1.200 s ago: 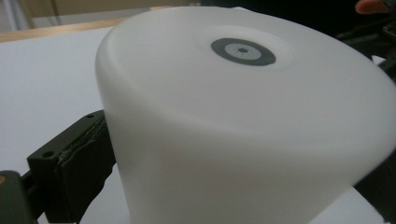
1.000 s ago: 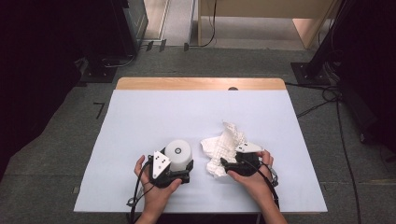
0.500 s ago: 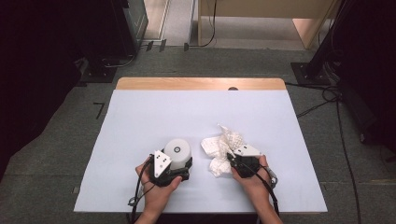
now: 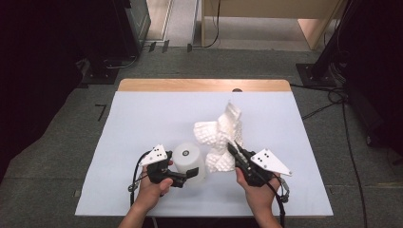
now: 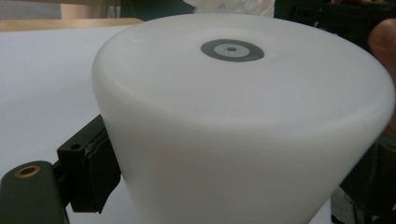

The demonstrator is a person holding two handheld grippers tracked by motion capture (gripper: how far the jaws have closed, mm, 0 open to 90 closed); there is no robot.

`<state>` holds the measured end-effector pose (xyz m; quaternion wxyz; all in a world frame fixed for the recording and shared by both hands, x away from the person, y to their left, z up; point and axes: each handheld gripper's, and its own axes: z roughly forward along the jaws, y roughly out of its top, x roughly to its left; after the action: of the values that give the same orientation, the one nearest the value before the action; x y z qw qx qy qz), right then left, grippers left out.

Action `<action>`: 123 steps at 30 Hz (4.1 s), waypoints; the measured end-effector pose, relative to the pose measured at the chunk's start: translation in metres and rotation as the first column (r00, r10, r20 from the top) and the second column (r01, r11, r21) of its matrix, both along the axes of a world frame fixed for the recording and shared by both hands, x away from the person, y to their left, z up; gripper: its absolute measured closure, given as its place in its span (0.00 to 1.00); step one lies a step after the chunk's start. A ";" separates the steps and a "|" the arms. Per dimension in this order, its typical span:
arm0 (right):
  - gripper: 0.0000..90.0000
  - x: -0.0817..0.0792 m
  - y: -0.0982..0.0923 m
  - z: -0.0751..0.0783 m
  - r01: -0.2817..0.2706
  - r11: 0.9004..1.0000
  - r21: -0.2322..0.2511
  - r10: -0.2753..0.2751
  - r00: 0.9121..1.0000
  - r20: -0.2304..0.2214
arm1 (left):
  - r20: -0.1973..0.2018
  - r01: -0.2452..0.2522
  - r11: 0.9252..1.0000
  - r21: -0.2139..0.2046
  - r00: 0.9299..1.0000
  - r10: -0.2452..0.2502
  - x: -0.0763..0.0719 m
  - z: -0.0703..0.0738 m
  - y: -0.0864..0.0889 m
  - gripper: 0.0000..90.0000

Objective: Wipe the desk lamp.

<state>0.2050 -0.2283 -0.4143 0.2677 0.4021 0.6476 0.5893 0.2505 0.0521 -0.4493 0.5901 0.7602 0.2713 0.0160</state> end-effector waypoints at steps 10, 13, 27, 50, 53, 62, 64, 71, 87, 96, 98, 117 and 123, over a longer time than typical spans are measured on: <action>0.92 -0.004 0.031 -0.020 -0.186 0.979 -0.083 0.182 0.982 -0.053 | -0.034 -0.040 0.998 -0.043 0.999 0.038 0.006 0.004 0.011 0.09; 0.92 -0.002 0.038 -0.032 -0.226 0.966 -0.127 0.214 0.971 -0.102 | -0.041 -0.066 0.996 -0.064 0.997 0.063 0.009 0.006 0.020 0.09; 0.92 -0.002 0.037 -0.022 -0.229 0.969 -0.094 0.220 0.970 -0.101 | -0.038 -0.048 0.998 -0.033 0.998 0.047 0.008 0.005 0.013 0.09; 0.92 0.013 0.018 -0.034 -0.092 0.988 -0.120 0.069 0.980 -0.184 | 0.150 -0.244 0.969 0.047 0.960 0.235 0.012 -0.002 0.018 0.09; 0.92 0.016 -0.003 -0.025 -0.026 0.995 -0.095 0.011 0.987 -0.159 | 0.192 -0.284 0.953 0.101 0.946 0.262 0.012 -0.010 0.013 0.09; 0.92 0.022 -0.031 -0.022 0.057 0.996 -0.073 -0.067 0.986 -0.153 | 0.224 -0.319 0.936 0.149 0.933 0.282 0.012 -0.025 0.010 0.09; 0.92 0.023 -0.030 -0.022 0.053 0.996 -0.077 -0.064 0.986 -0.154 | 0.223 -0.322 0.936 0.145 0.932 0.286 0.010 -0.026 0.013 0.09; 0.92 0.023 -0.030 -0.023 0.053 0.995 -0.081 -0.065 0.986 -0.151 | 0.222 -0.344 0.927 0.149 0.925 0.307 0.002 -0.031 0.013 0.08; 0.92 0.024 -0.029 -0.024 0.047 0.995 -0.083 -0.059 0.987 -0.148 | 0.194 -0.574 0.801 0.169 0.816 0.544 -0.016 -0.031 -0.015 0.01; 0.92 0.020 -0.018 -0.023 0.001 0.996 -0.084 -0.012 0.991 -0.134 | 0.111 -0.406 0.908 0.105 0.912 0.395 -0.004 -0.027 0.000 0.09; 0.92 0.018 -0.016 -0.019 -0.021 0.997 -0.068 0.013 0.993 -0.114 | 0.041 -0.278 0.959 0.048 0.960 0.276 0.003 -0.023 0.007 0.09; 0.92 -0.005 0.034 -0.016 -0.234 0.960 -0.155 0.227 0.972 -0.063 | -0.015 -0.088 0.987 -0.131 0.996 0.087 0.004 0.007 0.016 0.09; 0.92 -0.002 0.048 -0.037 -0.291 0.935 -0.202 0.263 0.952 -0.155 | -0.047 -0.147 0.975 -0.164 0.989 0.142 0.011 0.010 0.032 0.09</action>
<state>0.2029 -0.1806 -0.4517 0.1841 0.3105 0.7753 0.5184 0.2613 0.0841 -0.4397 0.6443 0.6864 0.3364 0.0229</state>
